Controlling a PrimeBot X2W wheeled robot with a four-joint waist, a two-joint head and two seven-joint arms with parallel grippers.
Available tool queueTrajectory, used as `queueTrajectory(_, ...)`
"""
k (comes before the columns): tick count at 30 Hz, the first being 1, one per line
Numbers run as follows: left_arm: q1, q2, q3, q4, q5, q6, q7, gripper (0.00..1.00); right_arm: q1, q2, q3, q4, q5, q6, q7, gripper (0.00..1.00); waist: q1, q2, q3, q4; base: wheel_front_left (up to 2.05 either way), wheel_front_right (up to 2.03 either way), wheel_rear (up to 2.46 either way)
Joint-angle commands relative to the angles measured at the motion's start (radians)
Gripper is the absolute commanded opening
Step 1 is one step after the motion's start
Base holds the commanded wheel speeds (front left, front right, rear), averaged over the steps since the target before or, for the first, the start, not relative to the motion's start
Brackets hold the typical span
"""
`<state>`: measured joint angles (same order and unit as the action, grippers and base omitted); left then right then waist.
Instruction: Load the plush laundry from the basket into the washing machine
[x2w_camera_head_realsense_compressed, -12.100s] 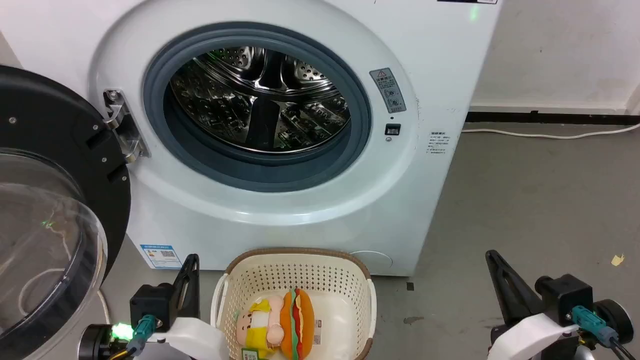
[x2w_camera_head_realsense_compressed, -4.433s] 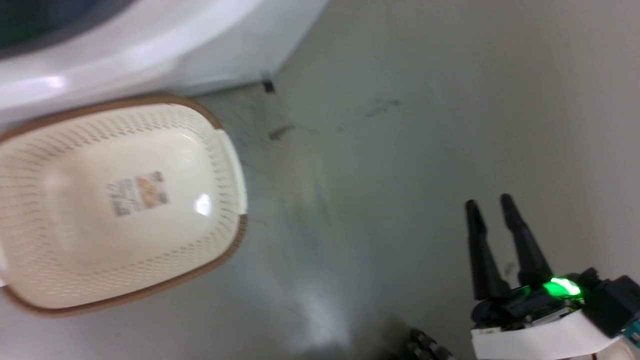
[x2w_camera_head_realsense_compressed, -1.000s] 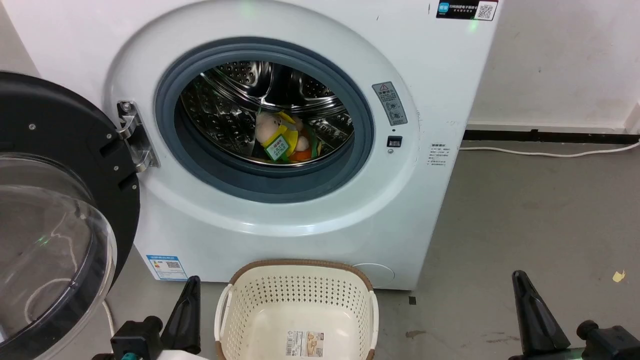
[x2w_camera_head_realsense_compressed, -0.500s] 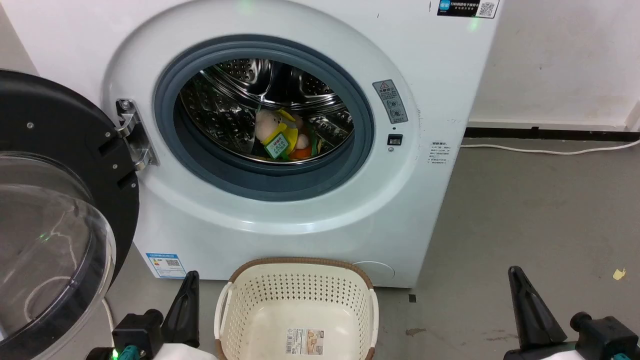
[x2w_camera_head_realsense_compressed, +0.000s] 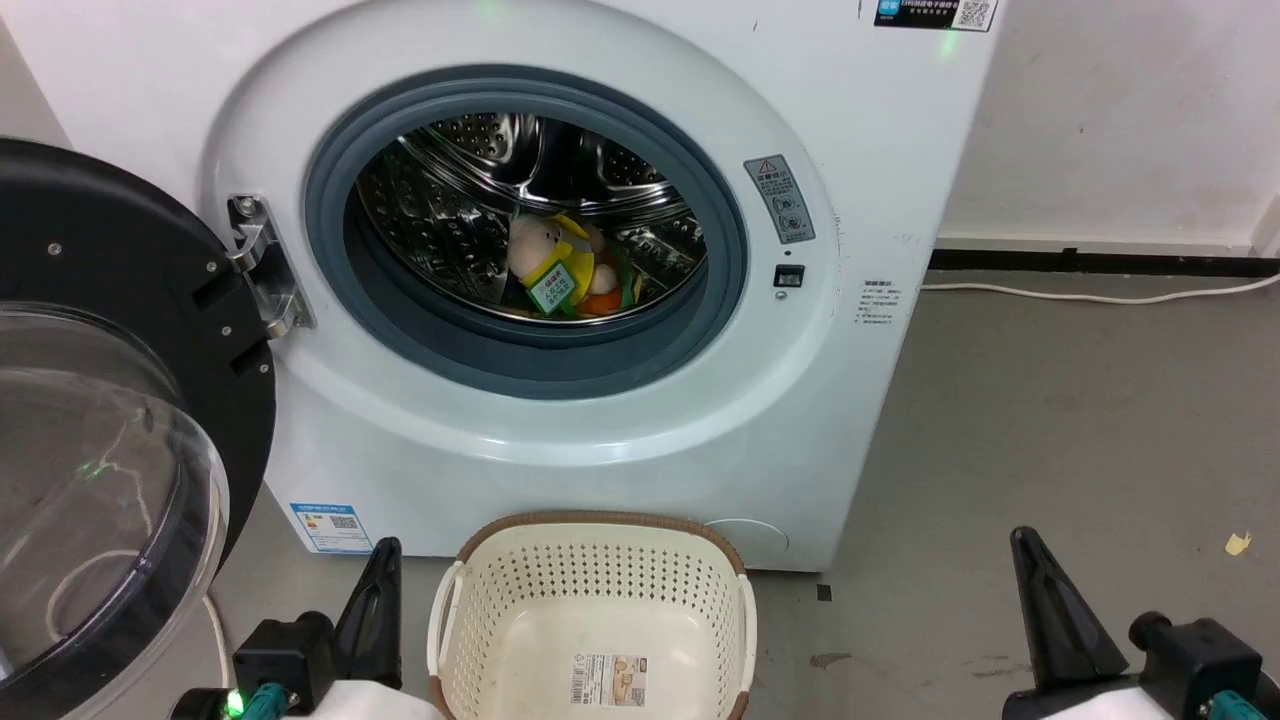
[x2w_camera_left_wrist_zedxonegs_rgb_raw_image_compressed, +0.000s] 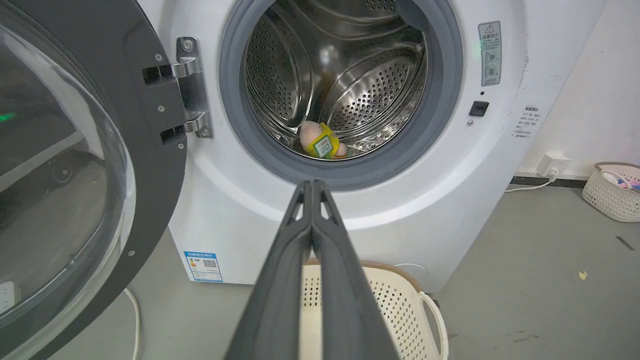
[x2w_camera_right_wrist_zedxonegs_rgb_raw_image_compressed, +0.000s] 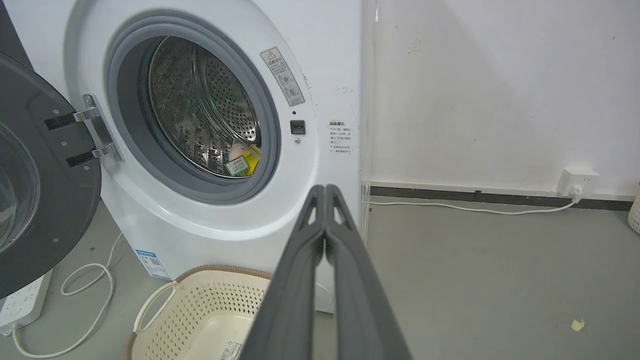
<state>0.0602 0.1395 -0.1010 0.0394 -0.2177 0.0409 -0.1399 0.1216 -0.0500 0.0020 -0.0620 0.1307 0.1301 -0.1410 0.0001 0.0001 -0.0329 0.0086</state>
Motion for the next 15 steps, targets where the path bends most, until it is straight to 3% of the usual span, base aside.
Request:
queueTrajectory(1, -0.017, -0.006, 0.008, -0.006, 0.014, -0.004, 0.006, 0.00, -0.020, 0.000, -0.001, 0.005, -0.011, 0.000, 0.007, 0.00, -0.0001, -0.0001, 0.001, 0.000, 0.00, 0.00, 0.00)
queueTrajectory(15, -0.026, -0.024, 0.028, -0.013, 0.058, -0.012, 0.035, 0.00, -0.042, 0.000, -0.001, 0.017, -0.036, 0.000, 0.036, 0.00, -0.0001, -0.0001, 0.007, -0.002, 0.00, 0.00, 0.00)
